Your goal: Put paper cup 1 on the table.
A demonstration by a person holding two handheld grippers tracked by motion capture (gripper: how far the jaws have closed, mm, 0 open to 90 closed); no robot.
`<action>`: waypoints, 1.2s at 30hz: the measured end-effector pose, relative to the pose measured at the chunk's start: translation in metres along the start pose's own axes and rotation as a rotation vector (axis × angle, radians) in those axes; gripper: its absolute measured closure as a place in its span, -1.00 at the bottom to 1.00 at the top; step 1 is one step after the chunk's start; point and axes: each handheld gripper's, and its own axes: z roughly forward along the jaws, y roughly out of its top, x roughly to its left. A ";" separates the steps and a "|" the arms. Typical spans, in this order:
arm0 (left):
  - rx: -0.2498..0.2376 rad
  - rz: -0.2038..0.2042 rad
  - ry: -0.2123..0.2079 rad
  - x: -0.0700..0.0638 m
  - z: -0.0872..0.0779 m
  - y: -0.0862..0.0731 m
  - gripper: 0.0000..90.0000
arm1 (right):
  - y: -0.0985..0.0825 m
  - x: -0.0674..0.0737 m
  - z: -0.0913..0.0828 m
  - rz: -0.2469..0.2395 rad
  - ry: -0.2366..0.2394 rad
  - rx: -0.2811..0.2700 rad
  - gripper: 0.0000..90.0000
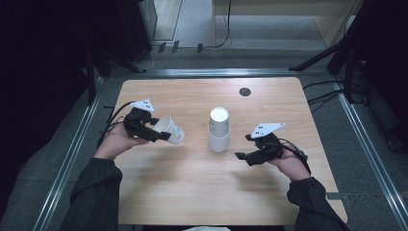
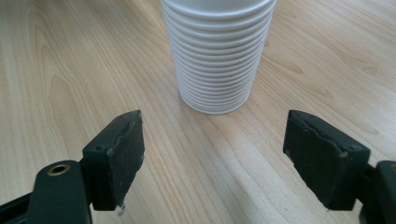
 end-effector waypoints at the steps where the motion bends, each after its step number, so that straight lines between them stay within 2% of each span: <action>1: 0.010 0.001 0.014 0.002 -0.001 -0.001 -0.38 | 0.000 0.000 0.000 0.002 -0.002 0.002 -0.53; 3: 0.020 0.001 0.035 0.005 -0.004 -0.003 -0.38 | -0.001 0.001 0.000 0.003 -0.002 -0.001 -0.53; 6: 0.028 -0.015 0.050 0.011 -0.007 -0.007 -0.38 | -0.002 0.002 -0.001 -0.014 0.000 -0.009 -0.53; 11: 0.060 -0.047 0.096 0.024 -0.011 -0.011 -0.39 | -0.006 0.005 -0.003 -0.016 -0.010 -0.001 -0.53; 15: 0.048 -0.082 0.098 0.034 -0.013 -0.015 -0.39 | -0.010 0.007 -0.005 -0.014 -0.014 0.011 -0.53; 21: 0.108 -0.136 0.203 0.048 -0.010 -0.023 -0.39 | -0.012 0.007 -0.007 -0.006 -0.012 0.008 -0.52; 26: 0.145 -0.184 0.256 0.057 -0.012 -0.029 -0.39 | -0.012 0.007 -0.006 -0.006 -0.009 0.010 -0.51; 29: 0.211 -0.188 0.309 0.059 -0.012 -0.030 -0.39 | -0.011 0.007 -0.005 -0.007 -0.007 0.009 -0.51; 31: 0.221 -0.178 0.326 0.058 -0.014 -0.031 -0.39 | -0.010 0.006 -0.004 -0.005 -0.001 0.010 -0.51; 33: 0.219 -0.188 0.333 0.059 -0.015 -0.032 -0.39 | -0.010 0.005 -0.004 -0.002 0.006 0.005 -0.51; 36: 0.251 -0.202 0.363 0.062 -0.012 -0.034 -0.40 | -0.009 0.005 -0.003 0.003 0.005 0.007 -0.51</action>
